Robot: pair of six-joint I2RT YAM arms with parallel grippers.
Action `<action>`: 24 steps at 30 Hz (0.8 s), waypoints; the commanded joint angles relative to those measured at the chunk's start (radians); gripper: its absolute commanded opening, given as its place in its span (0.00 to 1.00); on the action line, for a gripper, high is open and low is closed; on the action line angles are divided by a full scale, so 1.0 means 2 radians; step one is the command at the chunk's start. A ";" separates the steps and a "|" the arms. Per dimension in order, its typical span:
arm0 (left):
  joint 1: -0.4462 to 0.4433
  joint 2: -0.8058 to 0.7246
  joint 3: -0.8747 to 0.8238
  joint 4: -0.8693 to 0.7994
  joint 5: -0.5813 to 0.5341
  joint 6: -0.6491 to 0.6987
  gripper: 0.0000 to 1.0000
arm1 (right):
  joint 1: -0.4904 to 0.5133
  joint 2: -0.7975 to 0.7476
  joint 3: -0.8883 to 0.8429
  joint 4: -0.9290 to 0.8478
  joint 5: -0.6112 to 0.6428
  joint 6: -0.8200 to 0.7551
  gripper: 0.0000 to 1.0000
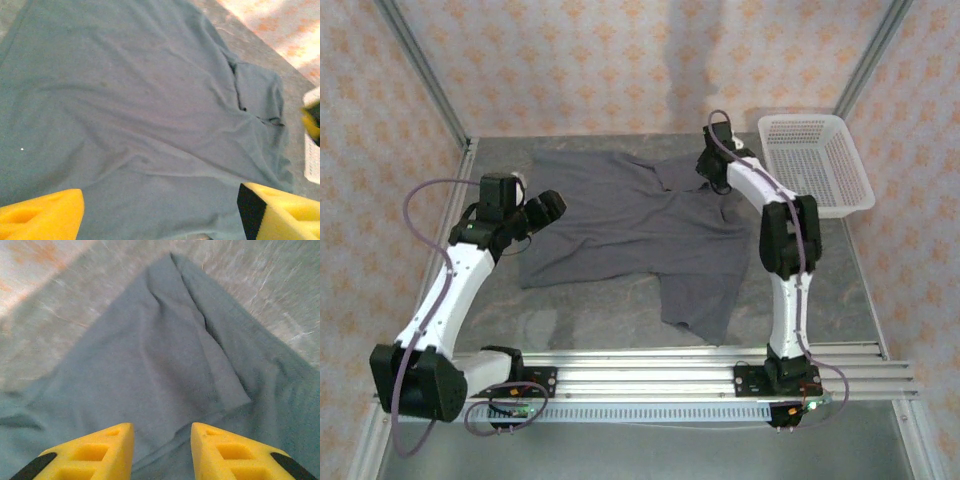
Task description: Fold the inside-out t-shirt
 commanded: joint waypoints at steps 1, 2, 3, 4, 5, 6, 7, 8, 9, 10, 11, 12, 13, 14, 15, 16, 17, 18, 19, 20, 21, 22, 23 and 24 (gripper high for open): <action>-0.004 -0.024 -0.002 -0.039 -0.002 0.020 0.82 | 0.000 0.044 0.070 -0.064 -0.004 -0.027 0.37; -0.004 -0.025 -0.002 -0.044 -0.006 0.020 0.82 | 0.000 0.059 0.089 -0.076 -0.007 -0.025 0.37; -0.004 -0.025 -0.002 -0.049 -0.010 0.020 0.82 | 0.000 0.070 0.102 -0.084 -0.009 -0.025 0.37; -0.004 -0.025 -0.002 -0.051 -0.014 0.020 0.82 | 0.001 0.079 0.112 -0.090 -0.011 -0.025 0.38; -0.004 -0.022 -0.002 -0.052 -0.017 0.020 0.82 | 0.001 0.086 0.119 -0.094 -0.009 -0.026 0.38; -0.004 -0.021 -0.001 -0.052 -0.018 0.020 0.82 | 0.001 0.089 0.123 -0.096 -0.004 -0.027 0.38; -0.004 -0.017 -0.001 -0.050 -0.017 0.020 0.82 | 0.001 0.092 0.125 -0.095 -0.003 -0.030 0.38; -0.004 -0.014 -0.001 -0.047 -0.014 0.020 0.82 | 0.001 0.096 0.130 -0.095 0.001 -0.033 0.39; -0.004 -0.011 0.000 -0.045 -0.013 0.020 0.82 | 0.000 0.100 0.136 -0.101 0.005 -0.035 0.40; -0.004 -0.006 0.000 -0.044 -0.010 0.020 0.82 | -0.001 0.107 0.146 -0.109 0.004 -0.036 0.40; -0.004 -0.003 0.002 -0.042 -0.008 0.020 0.82 | -0.002 0.114 0.156 -0.116 0.000 -0.038 0.41; -0.004 -0.001 0.002 -0.041 -0.006 0.020 0.82 | -0.003 0.118 0.163 -0.119 -0.004 -0.040 0.40; -0.004 0.000 0.002 -0.041 -0.006 0.020 0.82 | -0.002 0.122 0.167 -0.117 -0.015 -0.042 0.34; -0.004 0.001 0.003 -0.042 -0.011 0.020 0.82 | -0.003 0.125 0.170 -0.113 -0.025 -0.041 0.20; -0.004 0.001 0.003 -0.047 -0.018 0.020 0.82 | -0.004 0.128 0.174 -0.111 -0.034 -0.038 0.10; -0.004 0.000 0.005 -0.058 -0.036 0.017 0.82 | -0.005 0.131 0.183 -0.111 -0.043 -0.033 0.02; -0.003 -0.001 0.007 -0.070 -0.055 0.011 0.82 | -0.006 0.135 0.201 -0.115 -0.048 -0.028 0.00; -0.001 -0.002 0.007 -0.076 -0.063 0.009 0.83 | -0.006 0.139 0.217 -0.124 -0.045 -0.027 0.00; 0.002 -0.002 0.007 -0.081 -0.065 0.008 0.83 | -0.006 0.142 0.235 -0.137 -0.039 -0.028 0.00; 0.006 -0.002 0.007 -0.084 -0.064 0.007 0.83 | -0.006 0.142 0.247 -0.145 -0.032 -0.033 0.02; 0.007 -0.002 0.006 -0.084 -0.059 0.008 0.83 | -0.005 0.140 0.250 -0.152 -0.021 -0.039 0.13; 0.008 -0.002 0.005 -0.084 -0.058 0.008 0.83 | -0.005 0.135 0.249 -0.157 -0.008 -0.049 0.25; 0.008 -0.002 0.003 -0.082 -0.057 0.007 0.83 | -0.006 0.130 0.246 -0.161 0.005 -0.060 0.32; 0.008 -0.004 0.001 -0.080 -0.056 0.006 0.83 | -0.007 0.123 0.239 -0.163 0.018 -0.073 0.36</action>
